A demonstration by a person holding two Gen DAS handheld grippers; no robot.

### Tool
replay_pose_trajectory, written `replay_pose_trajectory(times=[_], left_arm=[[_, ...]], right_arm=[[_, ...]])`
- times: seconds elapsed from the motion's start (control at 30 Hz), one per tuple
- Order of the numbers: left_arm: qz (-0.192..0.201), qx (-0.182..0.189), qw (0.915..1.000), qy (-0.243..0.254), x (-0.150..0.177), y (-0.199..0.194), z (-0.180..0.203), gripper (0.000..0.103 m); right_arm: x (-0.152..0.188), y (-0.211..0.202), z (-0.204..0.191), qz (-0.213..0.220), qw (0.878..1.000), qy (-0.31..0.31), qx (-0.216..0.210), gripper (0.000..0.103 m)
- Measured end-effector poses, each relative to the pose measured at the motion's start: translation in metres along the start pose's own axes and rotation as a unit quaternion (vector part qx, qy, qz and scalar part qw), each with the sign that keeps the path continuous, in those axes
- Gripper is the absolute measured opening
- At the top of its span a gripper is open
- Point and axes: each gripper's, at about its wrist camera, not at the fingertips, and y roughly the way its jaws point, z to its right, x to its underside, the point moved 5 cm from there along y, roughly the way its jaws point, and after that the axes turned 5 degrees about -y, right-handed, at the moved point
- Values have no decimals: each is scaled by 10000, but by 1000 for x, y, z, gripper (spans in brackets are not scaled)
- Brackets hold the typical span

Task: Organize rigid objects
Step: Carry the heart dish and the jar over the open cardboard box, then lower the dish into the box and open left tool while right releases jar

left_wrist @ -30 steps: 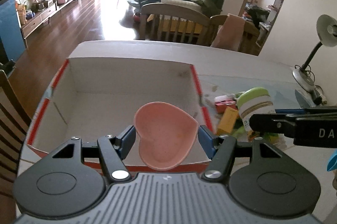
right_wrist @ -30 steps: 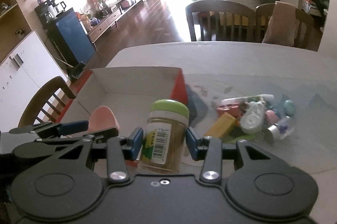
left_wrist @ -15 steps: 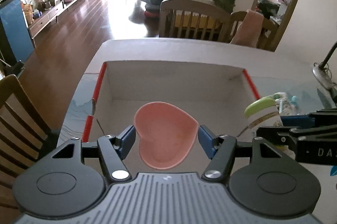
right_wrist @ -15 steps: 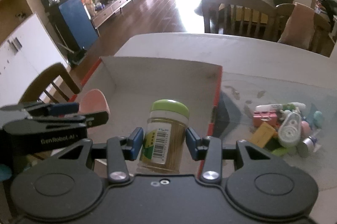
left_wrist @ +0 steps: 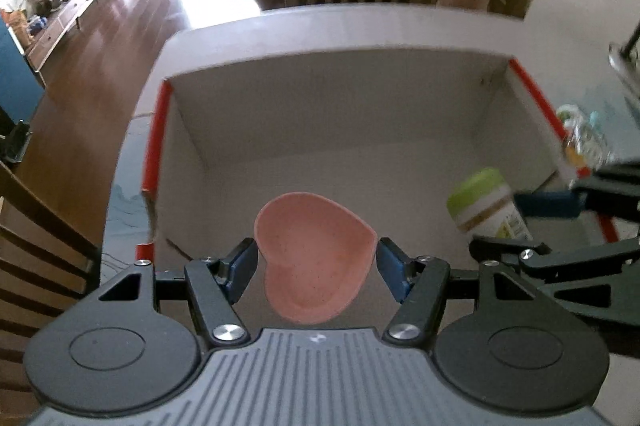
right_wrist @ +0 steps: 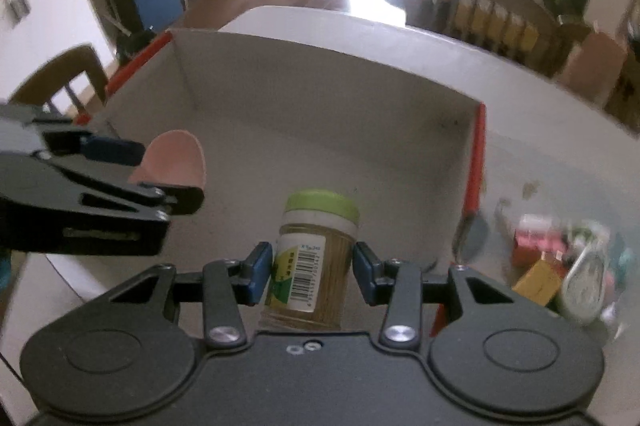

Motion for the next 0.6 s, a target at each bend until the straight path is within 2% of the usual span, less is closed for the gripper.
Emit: replay_pose_trajectory(times=[0.27, 0.6], left_arm=[[-500, -49, 9986, 143, 11, 28, 0, 65], [-950, -131, 9952, 184, 18, 39, 1, 66]], right_arm=[[6, 12, -18, -241, 9990, -358, -76, 43], [5, 17, -19, -427, 9986, -319, -3, 42]])
